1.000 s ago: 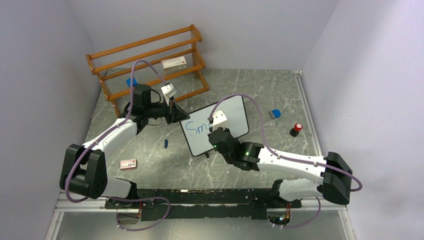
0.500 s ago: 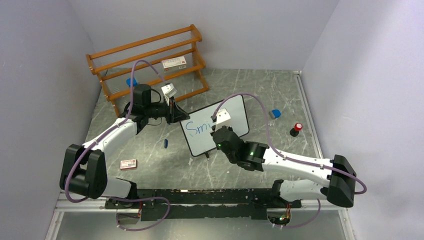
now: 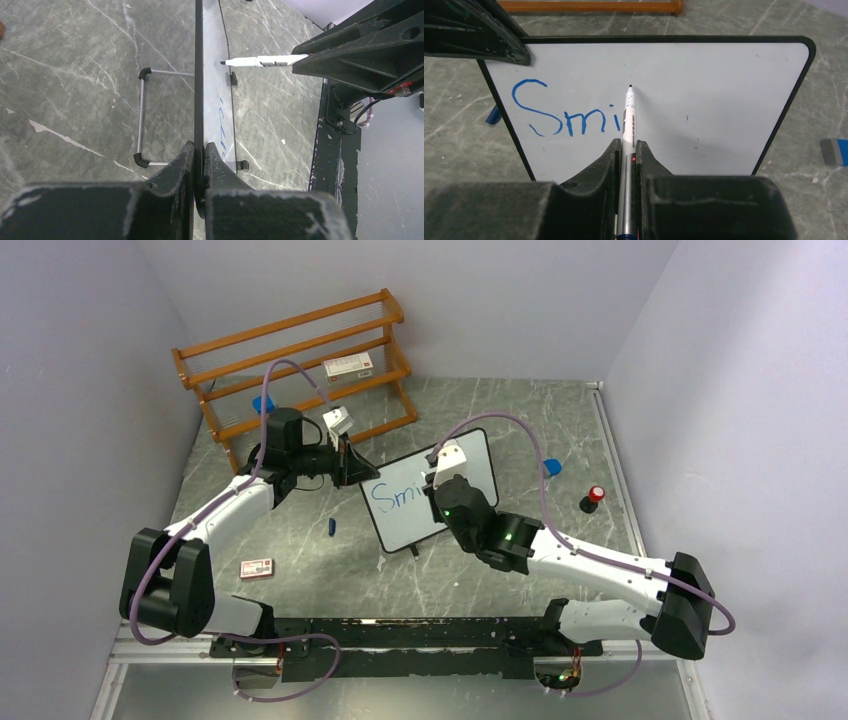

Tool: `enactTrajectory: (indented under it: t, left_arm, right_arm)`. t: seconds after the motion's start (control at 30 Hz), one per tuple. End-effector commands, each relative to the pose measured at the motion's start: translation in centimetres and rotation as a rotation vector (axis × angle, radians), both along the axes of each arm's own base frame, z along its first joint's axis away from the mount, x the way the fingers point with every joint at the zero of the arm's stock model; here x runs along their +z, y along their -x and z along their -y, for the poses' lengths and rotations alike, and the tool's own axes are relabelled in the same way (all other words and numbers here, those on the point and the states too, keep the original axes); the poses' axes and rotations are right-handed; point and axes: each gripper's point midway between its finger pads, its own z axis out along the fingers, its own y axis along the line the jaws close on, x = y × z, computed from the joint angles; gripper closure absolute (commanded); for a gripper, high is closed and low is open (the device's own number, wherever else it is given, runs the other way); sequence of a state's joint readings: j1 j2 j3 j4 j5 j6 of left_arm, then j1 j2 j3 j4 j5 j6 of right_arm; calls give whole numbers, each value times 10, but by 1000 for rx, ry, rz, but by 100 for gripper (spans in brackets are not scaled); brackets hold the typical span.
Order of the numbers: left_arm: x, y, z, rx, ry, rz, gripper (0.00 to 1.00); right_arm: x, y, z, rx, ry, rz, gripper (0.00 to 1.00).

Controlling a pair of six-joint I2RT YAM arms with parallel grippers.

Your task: Write a sentence on the whiteboard

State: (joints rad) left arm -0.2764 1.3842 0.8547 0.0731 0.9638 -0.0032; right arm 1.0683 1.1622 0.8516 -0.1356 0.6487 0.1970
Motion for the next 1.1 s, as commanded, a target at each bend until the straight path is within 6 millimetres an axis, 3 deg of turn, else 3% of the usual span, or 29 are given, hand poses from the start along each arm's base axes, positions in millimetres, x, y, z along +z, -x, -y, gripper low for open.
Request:
enactTrajectory:
  t: [0.0,0.37,1.07]
  left_arm:
    - [0,-4,-2,-16,-15,37,95]
    - [-1,-4,-2,-18,-17,34,95]
    - [-2,-5,-2,-15,-22,31,95]
  right_arm:
    - [21,-9,-11,15,-41,46,100]
    - [9,-16,-14,16,-10,26,100]
    - [-33,5,-1,35,54,-93,100]
